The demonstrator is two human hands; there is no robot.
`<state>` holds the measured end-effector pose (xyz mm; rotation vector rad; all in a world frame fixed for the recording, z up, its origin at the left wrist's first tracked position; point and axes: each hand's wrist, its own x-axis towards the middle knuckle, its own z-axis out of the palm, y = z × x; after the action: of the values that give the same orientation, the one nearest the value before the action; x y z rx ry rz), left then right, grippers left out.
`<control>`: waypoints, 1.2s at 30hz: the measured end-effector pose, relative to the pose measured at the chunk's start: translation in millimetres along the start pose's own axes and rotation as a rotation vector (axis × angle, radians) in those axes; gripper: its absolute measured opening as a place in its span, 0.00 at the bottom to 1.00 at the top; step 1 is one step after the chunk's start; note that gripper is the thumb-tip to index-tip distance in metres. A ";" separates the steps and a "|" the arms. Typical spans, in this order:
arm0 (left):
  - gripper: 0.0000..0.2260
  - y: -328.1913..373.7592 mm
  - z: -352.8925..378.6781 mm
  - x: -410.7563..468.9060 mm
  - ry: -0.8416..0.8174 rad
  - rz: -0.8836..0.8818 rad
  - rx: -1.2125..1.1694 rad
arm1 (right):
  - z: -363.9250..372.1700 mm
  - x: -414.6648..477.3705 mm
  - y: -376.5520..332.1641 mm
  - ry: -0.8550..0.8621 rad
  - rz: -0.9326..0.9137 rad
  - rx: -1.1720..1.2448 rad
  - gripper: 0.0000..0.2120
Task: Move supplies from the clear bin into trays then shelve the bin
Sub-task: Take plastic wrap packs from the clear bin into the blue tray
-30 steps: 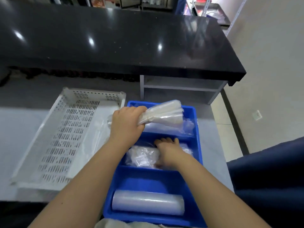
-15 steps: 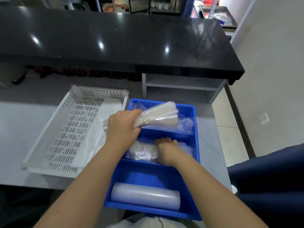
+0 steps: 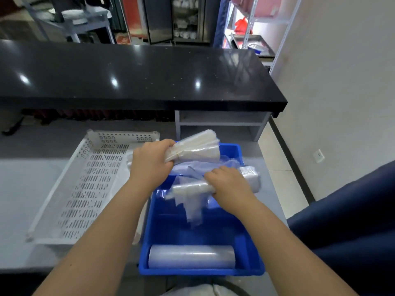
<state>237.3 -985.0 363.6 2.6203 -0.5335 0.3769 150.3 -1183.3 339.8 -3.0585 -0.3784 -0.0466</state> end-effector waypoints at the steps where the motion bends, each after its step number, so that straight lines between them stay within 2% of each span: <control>1: 0.17 2.7 1.9 2.1 -0.027 0.000 -0.015 | -7.3 -4.5 3.6 0.014 0.017 0.006 0.10; 5: 0.17 15.6 17.1 1.2 -0.172 0.027 -0.052 | -36.3 -26.9 14.4 0.071 0.123 0.074 0.07; 10: 0.18 23.0 32.5 -7.6 -0.264 0.046 -0.065 | -69.0 -48.8 31.9 0.111 0.209 0.011 0.04; 17: 0.17 28.1 59.9 -33.1 -0.354 0.160 -0.038 | -75.5 -73.1 52.7 0.068 0.385 0.013 0.11; 20: 0.15 27.1 74.3 -46.3 -0.423 0.177 0.013 | -69.3 -74.7 52.6 0.017 0.410 0.000 0.08; 24: 0.19 15.5 91.1 -55.3 -0.509 0.168 0.044 | -63.5 -68.1 44.6 -0.032 0.402 0.020 0.05; 26: 0.17 10.3 94.4 -54.7 -0.476 0.153 0.015 | -60.3 -62.9 39.7 -0.036 0.389 0.018 0.04; 30: 0.16 5.8 84.9 -47.4 -0.270 0.142 0.011 | -59.4 -50.0 31.2 -0.027 0.354 0.041 0.11; 33: 0.18 -3.2 54.6 -36.9 -0.190 0.055 -0.028 | -65.3 -35.4 23.6 -0.003 0.311 0.060 0.08; 36: 0.17 -21.4 14.5 -26.3 -0.022 -0.031 -0.093 | -64.2 -13.5 10.7 0.010 0.214 0.052 0.06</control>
<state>225.6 -966.0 334.3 2.5432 -0.5050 0.3065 138.3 -1200.9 402.9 -3.0254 -0.0498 -0.0412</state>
